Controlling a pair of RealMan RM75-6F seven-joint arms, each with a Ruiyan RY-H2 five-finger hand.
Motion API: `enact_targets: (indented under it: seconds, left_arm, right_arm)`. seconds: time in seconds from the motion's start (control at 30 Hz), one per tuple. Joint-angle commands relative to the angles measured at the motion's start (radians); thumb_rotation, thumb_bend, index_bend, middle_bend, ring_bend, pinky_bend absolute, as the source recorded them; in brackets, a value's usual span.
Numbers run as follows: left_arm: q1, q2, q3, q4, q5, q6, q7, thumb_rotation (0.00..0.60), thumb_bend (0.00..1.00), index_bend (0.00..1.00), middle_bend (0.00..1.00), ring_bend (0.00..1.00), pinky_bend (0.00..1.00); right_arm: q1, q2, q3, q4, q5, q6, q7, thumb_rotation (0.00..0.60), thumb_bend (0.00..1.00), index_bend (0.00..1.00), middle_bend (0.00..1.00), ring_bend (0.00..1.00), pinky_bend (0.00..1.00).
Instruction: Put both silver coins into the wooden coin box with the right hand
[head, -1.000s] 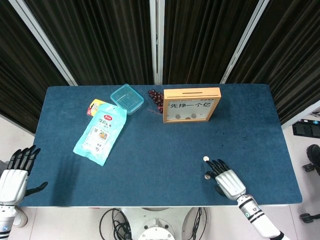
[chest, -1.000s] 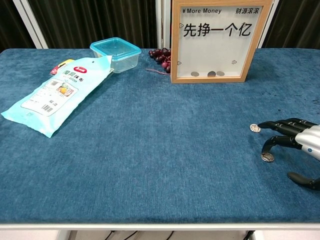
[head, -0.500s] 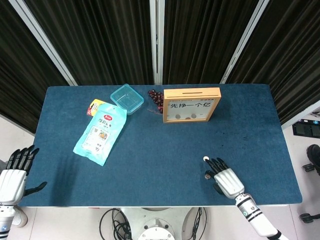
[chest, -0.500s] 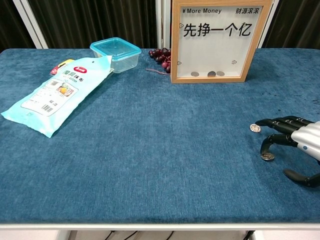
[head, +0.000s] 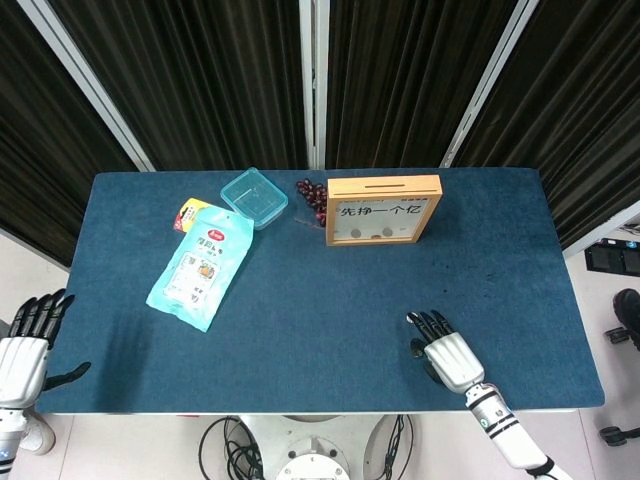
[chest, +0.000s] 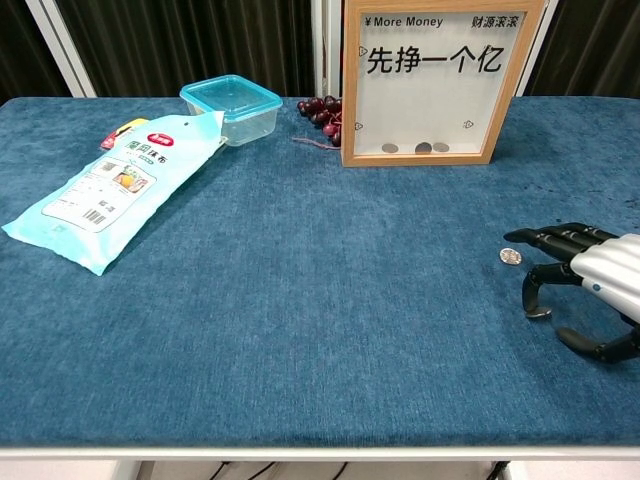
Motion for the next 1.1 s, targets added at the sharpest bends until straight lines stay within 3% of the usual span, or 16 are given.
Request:
enact_targets:
  seconds: [0.03,0.7,1.1]
  left_arm:
    - [0.001,-0.001,0.001,0.012,-0.001,0.000,-0.014,0.600,0.04,0.00,0.00,0.00,0.00]
    - [0.009,-0.016,0.004,0.079,0.004,0.019,-0.084,0.600,0.04,0.00,0.00,0.00,0.00]
    - [0.011,-0.016,0.007,0.081,0.009,0.027,-0.095,0.600,0.04,0.00,0.00,0.00,0.00]
  right_arm:
    - [0.002,-0.010,0.003,0.008,0.000,0.003,-0.007,0.600,0.35,0.45,0.00,0.00,0.00]
    - [0.008,-0.069,0.008,0.083,-0.030,0.054,-0.019,0.600,0.35,0.50,0.00,0.00,0.00]
    - [0.007,-0.075,-0.002,0.104,-0.057,0.086,0.014,0.600,0.35,0.43,0.01,0.00,0.00]
